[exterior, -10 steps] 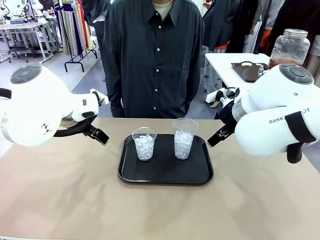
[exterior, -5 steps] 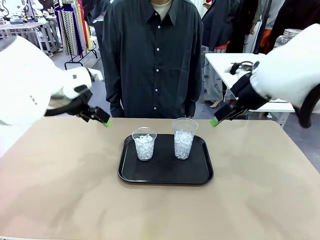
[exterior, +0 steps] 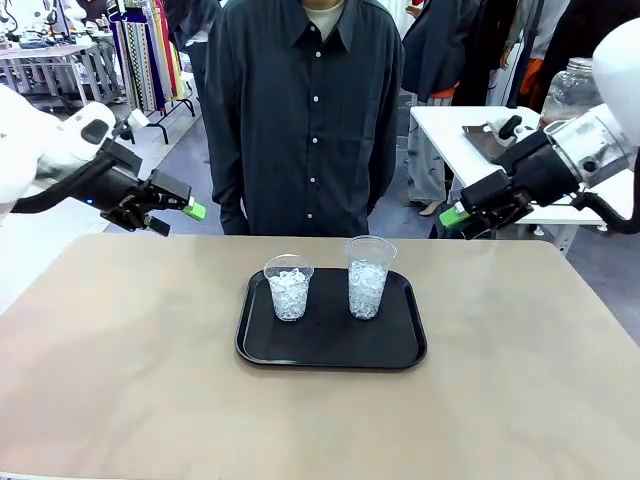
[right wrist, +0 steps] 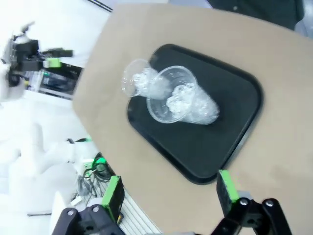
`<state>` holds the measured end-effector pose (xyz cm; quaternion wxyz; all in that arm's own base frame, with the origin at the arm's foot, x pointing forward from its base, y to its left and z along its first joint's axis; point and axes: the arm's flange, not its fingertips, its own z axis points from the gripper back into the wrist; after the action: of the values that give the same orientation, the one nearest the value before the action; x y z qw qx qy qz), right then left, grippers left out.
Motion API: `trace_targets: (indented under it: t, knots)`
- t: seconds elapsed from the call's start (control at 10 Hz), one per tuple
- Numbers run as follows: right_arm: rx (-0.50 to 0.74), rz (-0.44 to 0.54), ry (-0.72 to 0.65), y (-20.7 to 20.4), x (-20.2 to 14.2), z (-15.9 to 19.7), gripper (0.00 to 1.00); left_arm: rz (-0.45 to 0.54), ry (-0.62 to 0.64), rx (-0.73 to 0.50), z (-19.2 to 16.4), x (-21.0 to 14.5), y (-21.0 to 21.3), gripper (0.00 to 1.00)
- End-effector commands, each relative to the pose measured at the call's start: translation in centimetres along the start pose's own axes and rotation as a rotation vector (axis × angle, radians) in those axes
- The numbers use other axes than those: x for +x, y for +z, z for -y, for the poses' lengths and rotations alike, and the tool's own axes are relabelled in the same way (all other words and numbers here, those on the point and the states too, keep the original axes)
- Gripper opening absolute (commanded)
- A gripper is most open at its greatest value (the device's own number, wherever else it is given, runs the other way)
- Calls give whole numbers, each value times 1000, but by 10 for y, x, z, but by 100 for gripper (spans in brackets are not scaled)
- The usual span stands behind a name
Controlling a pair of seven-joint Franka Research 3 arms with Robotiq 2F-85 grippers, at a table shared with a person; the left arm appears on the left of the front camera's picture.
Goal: Pour the drink into the iced cup.
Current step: Pick up the iced cup indicated by the human and present it to them.
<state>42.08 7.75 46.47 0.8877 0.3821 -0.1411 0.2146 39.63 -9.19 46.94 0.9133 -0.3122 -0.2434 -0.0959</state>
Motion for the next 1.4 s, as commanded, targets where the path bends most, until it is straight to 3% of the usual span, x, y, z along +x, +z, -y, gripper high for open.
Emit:
trace_targets:
  t: [0.0,0.1,0.2,0.3,0.6,0.7,0.8,1.0,1.3]
  knots:
    - [95,-20,-28,-3,13,21,100,-5,42,-72,-18,6,-11,100]
    - [92,-18,-22,-3,14,21,100,-18,41,-68,-21,6,-12,100]
    - [-16,4,22,-4,11,16,100,-18,-68,42,-12,2,-13,100]
    - [85,-20,-43,-2,2,20,100,-6,56,-59,-15,-1,-3,100]
    - [55,-38,-39,-3,4,22,100,-19,43,-24,-17,-2,-8,100]
    - [82,-42,-136,-6,13,25,100,-39,85,-134,-24,1,-1,100]
    - [186,-48,-249,1,23,38,100,-32,140,-238,-42,5,10,100]
    - [322,-67,-360,14,30,62,100,-32,228,-396,-71,10,24,100]
    - [513,-56,-528,16,32,99,100,-61,313,-501,-100,13,9,100]
